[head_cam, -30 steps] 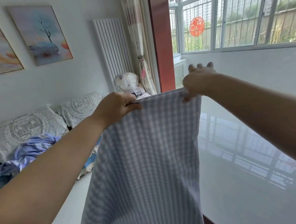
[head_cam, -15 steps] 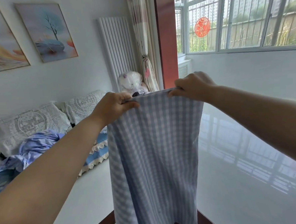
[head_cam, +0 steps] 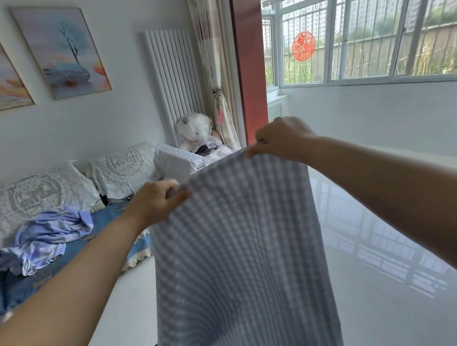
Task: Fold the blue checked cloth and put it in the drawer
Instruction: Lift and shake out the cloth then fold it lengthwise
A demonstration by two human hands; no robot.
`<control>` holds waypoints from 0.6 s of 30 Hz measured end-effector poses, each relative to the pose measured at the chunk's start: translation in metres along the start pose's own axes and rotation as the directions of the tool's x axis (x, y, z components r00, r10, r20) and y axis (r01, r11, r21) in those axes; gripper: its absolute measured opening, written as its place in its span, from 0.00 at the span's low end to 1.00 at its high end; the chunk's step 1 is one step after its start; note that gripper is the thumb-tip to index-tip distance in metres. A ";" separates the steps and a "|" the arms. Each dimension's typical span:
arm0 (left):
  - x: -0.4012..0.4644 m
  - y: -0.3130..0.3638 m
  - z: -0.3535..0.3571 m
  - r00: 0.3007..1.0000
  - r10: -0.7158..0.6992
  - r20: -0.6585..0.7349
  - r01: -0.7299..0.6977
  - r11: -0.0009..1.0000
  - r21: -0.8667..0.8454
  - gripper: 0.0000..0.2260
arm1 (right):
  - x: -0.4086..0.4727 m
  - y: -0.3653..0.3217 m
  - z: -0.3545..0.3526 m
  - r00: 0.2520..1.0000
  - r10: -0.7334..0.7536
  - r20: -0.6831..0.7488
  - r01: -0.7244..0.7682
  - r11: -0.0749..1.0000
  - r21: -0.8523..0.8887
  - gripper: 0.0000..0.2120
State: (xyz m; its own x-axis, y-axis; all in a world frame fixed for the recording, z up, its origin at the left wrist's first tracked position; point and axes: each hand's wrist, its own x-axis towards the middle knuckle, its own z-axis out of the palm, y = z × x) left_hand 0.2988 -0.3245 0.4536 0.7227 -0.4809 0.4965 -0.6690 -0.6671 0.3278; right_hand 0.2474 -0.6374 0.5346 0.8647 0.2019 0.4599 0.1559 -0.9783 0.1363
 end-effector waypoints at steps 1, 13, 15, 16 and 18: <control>-0.004 -0.004 0.005 0.999 -0.038 0.001 0.038 0.999 -0.003 0.32 | -0.001 0.006 0.003 0.999 0.033 0.014 -0.033 0.999 0.008 0.27; 0.052 0.029 0.020 0.966 -0.249 -0.072 0.238 0.962 -0.133 0.11 | -0.011 0.001 -0.015 0.983 0.159 0.096 -0.169 0.980 0.106 0.19; 0.066 0.036 0.027 0.946 -0.304 -0.114 0.286 0.946 -0.152 0.09 | -0.020 -0.022 -0.021 0.977 0.026 0.209 -0.092 0.946 0.312 0.24; 0.071 0.039 0.029 0.938 -0.319 -0.137 0.297 0.942 -0.157 0.08 | -0.026 -0.035 -0.021 0.958 -0.063 0.280 -0.057 0.914 0.403 0.28; 0.078 0.046 0.030 0.930 -0.329 -0.166 0.301 0.938 -0.170 0.08 | -0.034 -0.054 -0.016 0.904 -0.177 0.389 -0.044 0.867 0.497 0.37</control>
State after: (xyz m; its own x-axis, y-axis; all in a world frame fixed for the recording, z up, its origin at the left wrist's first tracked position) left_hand 0.3296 -0.4102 0.4836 0.8629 -0.1334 0.4874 -0.4397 -0.6737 0.5940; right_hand 0.2023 -0.5904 0.5253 0.9397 0.3382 0.0503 0.3346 -0.8796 -0.3380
